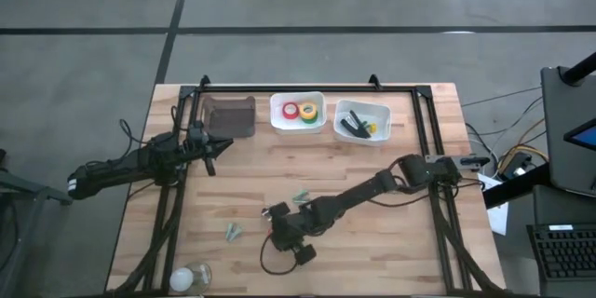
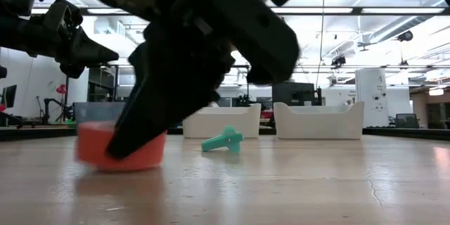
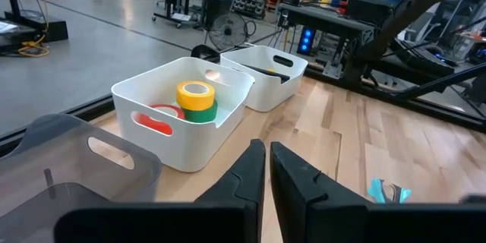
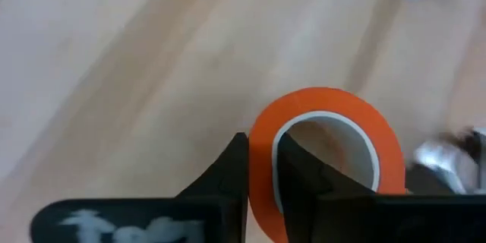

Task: Pick and place Stapler, Stapler remover, tape
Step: Put the orange tape into the left white bin

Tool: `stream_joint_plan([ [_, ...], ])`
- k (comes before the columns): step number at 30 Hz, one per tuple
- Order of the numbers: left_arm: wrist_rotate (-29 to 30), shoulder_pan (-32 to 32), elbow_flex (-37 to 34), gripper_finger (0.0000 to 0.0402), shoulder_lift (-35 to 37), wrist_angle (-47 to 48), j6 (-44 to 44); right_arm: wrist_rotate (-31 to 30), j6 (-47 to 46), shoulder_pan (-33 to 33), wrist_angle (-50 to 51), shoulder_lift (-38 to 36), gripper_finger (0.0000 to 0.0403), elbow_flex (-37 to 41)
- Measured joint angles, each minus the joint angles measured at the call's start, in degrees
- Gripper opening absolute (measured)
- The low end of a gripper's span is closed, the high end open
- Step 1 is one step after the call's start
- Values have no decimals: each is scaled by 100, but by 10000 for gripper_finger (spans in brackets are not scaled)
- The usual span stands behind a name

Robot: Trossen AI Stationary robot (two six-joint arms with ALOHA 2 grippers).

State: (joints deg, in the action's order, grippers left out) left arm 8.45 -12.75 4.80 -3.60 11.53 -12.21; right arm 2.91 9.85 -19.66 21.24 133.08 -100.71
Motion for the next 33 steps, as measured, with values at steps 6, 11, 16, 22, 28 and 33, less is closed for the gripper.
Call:
stream_joint_plan([
  [6, 0, -2, 0, 23, 0, 0, 1, -31, -44, 287, 659, -469, 48, -21],
  [11, 0, 0, -1, 26, 0, 0, 0, -25, -46, 531, 1376, -717, 44, 0],
  [16, -1, -2, 0, 23, 0, 0, 2, -161, 214, 812, 1624, -968, 49, -15],
  [22, 0, -2, 0, 26, 0, 0, 2, -174, 564, 1502, 1913, -1212, 52, -13],
  [28, 0, 0, 0, 23, 0, 0, 0, -153, 690, 2462, 2015, -1402, 53, -15],
  [33, 0, 0, -2, 26, 0, 0, 1, -156, 576, 3326, 1934, -1474, 53, -21],
])
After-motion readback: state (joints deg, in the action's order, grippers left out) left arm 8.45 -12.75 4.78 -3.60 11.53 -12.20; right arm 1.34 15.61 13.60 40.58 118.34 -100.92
